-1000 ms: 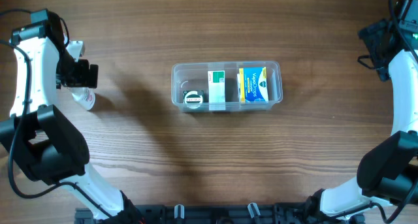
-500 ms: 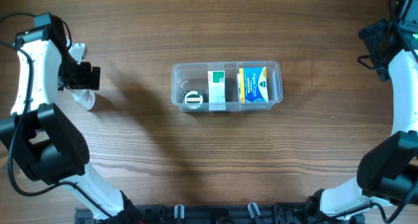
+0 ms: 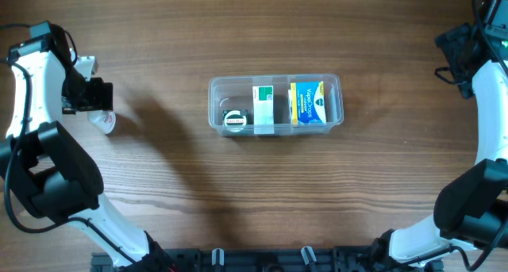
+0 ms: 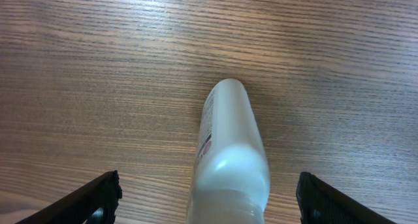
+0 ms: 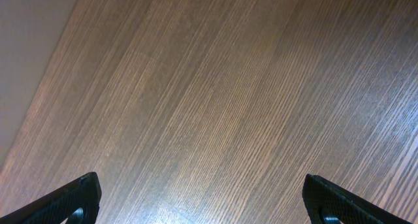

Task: Pack container
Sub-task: 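Move the left gripper to the white Calamine bottle and grasp it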

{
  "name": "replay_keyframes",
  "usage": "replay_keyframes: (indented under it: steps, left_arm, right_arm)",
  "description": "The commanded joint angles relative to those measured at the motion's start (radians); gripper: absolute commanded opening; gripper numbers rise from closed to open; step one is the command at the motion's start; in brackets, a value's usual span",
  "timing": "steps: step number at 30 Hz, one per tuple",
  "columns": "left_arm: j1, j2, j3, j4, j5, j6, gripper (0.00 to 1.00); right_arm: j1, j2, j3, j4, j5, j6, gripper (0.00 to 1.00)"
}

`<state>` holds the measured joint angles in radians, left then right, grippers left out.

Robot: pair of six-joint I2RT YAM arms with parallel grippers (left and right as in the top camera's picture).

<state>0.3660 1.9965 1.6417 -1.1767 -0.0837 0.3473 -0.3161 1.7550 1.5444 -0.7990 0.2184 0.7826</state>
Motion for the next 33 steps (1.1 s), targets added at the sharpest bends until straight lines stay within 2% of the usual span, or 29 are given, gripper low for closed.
replay_keyframes:
  steps: [1, 3, 5, 11, 13, 15, 18, 22, 25, 27, 33]
  left_arm:
    - [0.003, 0.013, -0.008, 0.002, 0.036, 0.022, 0.86]
    - [0.003, 0.013, -0.008, -0.002, 0.042, 0.028, 0.81]
    - [0.003, 0.013, -0.008, -0.011, 0.042, 0.032, 0.7]
    - [0.003, 0.013, -0.008, -0.039, 0.042, 0.043, 0.71]
    - [0.003, 0.013, -0.008, -0.039, 0.042, 0.06, 0.7]
    - [0.003, 0.013, -0.008, -0.035, 0.042, 0.065, 0.63]
    - [0.003, 0.013, -0.008, -0.035, 0.042, 0.065, 0.63]
    - [0.003, 0.013, -0.008, -0.024, 0.042, 0.065, 0.52]
    - [0.003, 0.013, -0.008, -0.009, 0.042, 0.064, 0.48]
    - [0.003, 0.013, -0.008, -0.009, 0.042, 0.064, 0.39]
    - [0.003, 0.013, -0.008, -0.009, 0.042, 0.06, 0.31]
  right_arm:
    - [0.002, 0.009, -0.004, 0.002, 0.018, 0.01, 1.0]
    - [0.002, 0.009, -0.004, 0.002, 0.018, 0.01, 1.0]
    - [0.002, 0.009, -0.004, 0.002, 0.018, 0.009, 1.0]
    - [0.002, 0.009, -0.004, 0.002, 0.018, 0.01, 1.0]
    - [0.002, 0.009, -0.004, 0.002, 0.018, 0.009, 1.0]
    - [0.002, 0.009, -0.004, 0.002, 0.018, 0.01, 1.0]
    - [0.002, 0.009, -0.004, 0.002, 0.018, 0.01, 1.0]
    - [0.002, 0.009, -0.004, 0.002, 0.018, 0.01, 1.0]
    - [0.002, 0.009, -0.004, 0.002, 0.018, 0.01, 1.0]
    - [0.002, 0.009, -0.004, 0.002, 0.018, 0.01, 1.0]
    - [0.002, 0.009, -0.004, 0.002, 0.018, 0.01, 1.0]
